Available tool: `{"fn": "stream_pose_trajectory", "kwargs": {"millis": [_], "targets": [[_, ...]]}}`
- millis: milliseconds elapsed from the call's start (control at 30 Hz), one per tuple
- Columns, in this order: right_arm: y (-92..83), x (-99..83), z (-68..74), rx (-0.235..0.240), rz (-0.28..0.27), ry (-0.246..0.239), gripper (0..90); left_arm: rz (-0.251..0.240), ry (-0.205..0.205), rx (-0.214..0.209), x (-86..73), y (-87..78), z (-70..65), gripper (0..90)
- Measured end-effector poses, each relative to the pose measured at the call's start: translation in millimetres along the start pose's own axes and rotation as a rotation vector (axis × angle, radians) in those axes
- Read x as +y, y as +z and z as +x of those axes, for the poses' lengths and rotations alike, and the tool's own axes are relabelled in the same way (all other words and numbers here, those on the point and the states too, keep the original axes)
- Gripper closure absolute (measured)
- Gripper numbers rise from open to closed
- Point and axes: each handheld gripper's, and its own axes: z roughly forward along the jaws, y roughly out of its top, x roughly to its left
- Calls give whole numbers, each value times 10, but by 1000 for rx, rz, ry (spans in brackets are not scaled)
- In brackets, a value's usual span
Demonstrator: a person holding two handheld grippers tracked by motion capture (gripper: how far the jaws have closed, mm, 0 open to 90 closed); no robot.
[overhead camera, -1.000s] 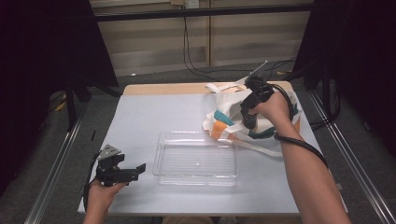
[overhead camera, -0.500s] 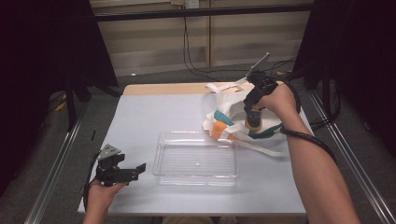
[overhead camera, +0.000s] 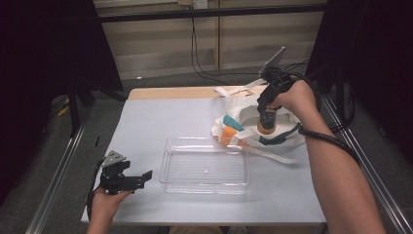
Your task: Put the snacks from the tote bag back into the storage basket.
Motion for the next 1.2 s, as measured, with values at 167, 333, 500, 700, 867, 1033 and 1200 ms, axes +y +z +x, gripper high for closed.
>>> {"fn": "stream_pose_trajectory", "kwargs": {"millis": [167, 333, 500, 700, 867, 1033, 1200], "targets": [[-84, -5, -6, 5, 1, -2, 301, -1, 3, -1, 2, -3, 0, 36], [-195, -7, 18, 18, -6, -3, 301, -5, -2, 0, 4, -8, -6, 36], [-257, -13, 38, 24, -14, -11, 301, 1, 2, -2, 3, -8, -6, 36], [-333, -17, 61, 26, -19, -12, 301, -3, -1, -2, 5, -8, -10, 36], [-384, -23, 87, 25, -28, -26, 301, -1, 0, -2, 6, -17, -1, 36], [-393, -28, 97, 32, -21, -18, 301, -8, -3, -3, 8, -17, -7, 36], [-425, -25, 110, 31, -6, -31, 301, -1, 1, -4, 8, -18, -5, 36]]}}
